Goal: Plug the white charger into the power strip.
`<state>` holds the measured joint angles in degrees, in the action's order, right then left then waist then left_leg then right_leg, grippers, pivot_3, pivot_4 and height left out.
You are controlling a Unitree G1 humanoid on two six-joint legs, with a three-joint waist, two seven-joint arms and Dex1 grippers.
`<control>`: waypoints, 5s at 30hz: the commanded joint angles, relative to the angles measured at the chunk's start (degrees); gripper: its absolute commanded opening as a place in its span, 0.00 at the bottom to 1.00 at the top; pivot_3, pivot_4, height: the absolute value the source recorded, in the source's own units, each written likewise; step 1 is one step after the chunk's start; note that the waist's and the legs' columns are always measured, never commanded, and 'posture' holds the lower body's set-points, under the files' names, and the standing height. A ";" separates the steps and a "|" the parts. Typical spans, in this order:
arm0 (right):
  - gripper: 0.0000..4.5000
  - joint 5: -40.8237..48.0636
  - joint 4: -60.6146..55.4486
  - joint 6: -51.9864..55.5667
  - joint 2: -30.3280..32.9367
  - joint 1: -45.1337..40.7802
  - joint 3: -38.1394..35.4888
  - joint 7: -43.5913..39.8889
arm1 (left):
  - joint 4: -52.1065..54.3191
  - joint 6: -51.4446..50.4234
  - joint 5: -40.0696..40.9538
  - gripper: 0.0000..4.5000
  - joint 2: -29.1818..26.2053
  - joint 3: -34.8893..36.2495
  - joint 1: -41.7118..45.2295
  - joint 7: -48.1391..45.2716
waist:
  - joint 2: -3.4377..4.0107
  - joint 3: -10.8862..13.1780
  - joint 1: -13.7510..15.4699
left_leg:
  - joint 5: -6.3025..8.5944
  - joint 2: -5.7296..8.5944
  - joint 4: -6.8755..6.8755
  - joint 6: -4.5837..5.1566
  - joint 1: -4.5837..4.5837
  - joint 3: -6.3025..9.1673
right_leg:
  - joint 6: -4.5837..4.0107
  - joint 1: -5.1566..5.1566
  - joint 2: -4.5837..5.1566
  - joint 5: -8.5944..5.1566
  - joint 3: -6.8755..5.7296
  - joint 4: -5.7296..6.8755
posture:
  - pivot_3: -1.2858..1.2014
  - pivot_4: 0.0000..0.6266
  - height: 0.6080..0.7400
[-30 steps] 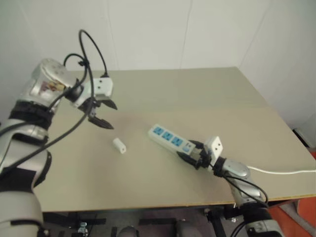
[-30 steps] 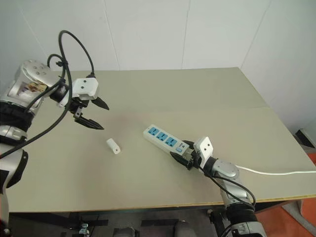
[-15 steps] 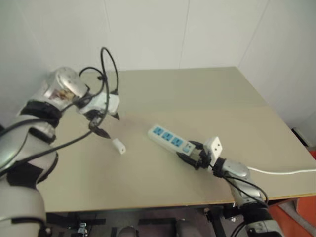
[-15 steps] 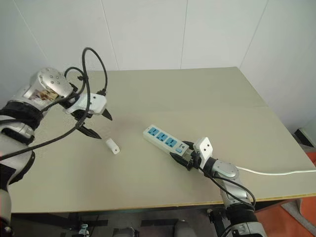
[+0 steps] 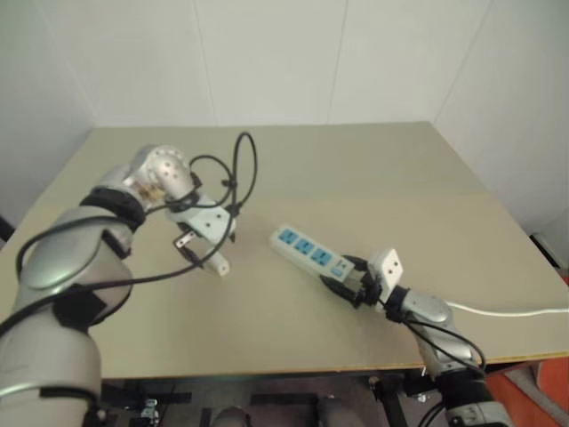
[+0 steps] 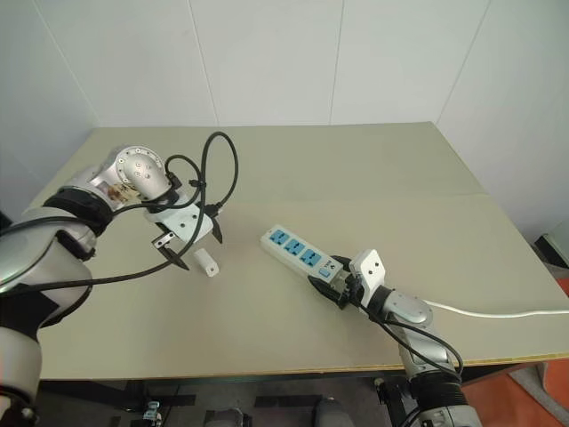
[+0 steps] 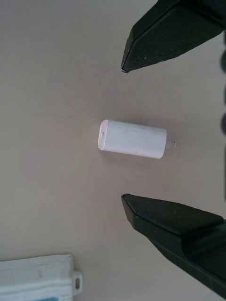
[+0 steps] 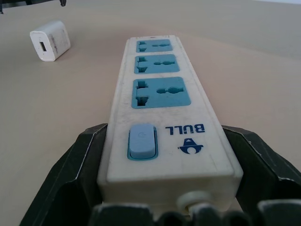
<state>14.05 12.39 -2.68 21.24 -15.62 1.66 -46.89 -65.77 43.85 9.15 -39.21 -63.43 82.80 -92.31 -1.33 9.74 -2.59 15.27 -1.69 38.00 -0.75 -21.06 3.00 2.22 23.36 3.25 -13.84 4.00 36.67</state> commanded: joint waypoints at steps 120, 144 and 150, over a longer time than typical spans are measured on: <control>0.75 -5.12 22.61 -16.18 -5.34 -15.83 12.42 -25.77 | 40.34 -57.69 26.70 0.22 13.70 66.06 -44.15 -0.19 | 0.05 -0.21 -1.77 | -0.01 -0.15 -0.02 -0.02 0.82 -0.04 | -0.09 -0.51 -0.11 0.05 0.05 0.20 | 0.52 0.24 1.00; 0.75 -5.62 19.67 -15.91 -6.36 -13.66 13.01 -24.01 | 28.45 -41.68 25.09 0.22 15.30 54.19 -44.05 -0.19 | 0.04 -0.21 -1.82 | 0.00 -0.17 -0.03 -0.01 0.87 -0.02 | -0.08 -0.58 -0.13 0.04 0.04 0.17 | 0.52 0.24 1.00; 0.75 -5.68 19.15 -15.49 -6.03 -13.33 13.24 -24.15 | 26.66 -40.13 24.85 0.22 15.48 53.52 -43.67 -0.19 | 0.04 -0.22 -1.78 | 0.00 -0.16 -0.03 -0.01 0.87 -0.01 | -0.08 -0.62 -0.13 0.04 0.04 0.14 | 0.52 0.24 1.00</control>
<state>10.06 32.54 -18.76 15.75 -30.05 12.74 -70.53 -38.20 2.78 34.30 -23.61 -9.13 38.45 -92.35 -1.29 9.52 -4.38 15.27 -1.85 37.97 -0.75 -20.19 2.99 2.15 22.73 3.12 -13.79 4.04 36.80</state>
